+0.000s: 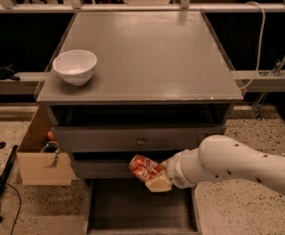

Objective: Place coke can into bottom drawer

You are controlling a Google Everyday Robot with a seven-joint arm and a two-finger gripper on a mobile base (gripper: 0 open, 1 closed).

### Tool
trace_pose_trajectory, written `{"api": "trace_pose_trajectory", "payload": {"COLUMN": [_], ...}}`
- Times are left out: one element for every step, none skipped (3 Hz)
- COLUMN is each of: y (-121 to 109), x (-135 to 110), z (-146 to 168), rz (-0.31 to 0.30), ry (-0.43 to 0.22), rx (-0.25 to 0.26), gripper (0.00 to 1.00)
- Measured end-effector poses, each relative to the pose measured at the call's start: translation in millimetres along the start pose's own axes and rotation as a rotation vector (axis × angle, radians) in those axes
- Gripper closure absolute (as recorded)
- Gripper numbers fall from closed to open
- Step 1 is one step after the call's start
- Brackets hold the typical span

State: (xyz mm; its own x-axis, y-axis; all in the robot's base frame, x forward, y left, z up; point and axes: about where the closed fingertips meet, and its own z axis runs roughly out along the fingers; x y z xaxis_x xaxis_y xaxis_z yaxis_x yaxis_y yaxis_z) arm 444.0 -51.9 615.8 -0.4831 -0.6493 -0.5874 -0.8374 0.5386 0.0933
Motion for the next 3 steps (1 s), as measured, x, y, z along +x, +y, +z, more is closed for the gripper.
{"api": "trace_pose_trajectory", "payload": {"y": [-35,-35,-46], "x": [56,56,67], "z": [45,45,58], "rz": [0.039,0.039,0.029], "ry": [0.089,0.089,0.077], "rx": [-0.026,-0.026,-0.027], "gripper": [1.0,1.0,1.0]}}
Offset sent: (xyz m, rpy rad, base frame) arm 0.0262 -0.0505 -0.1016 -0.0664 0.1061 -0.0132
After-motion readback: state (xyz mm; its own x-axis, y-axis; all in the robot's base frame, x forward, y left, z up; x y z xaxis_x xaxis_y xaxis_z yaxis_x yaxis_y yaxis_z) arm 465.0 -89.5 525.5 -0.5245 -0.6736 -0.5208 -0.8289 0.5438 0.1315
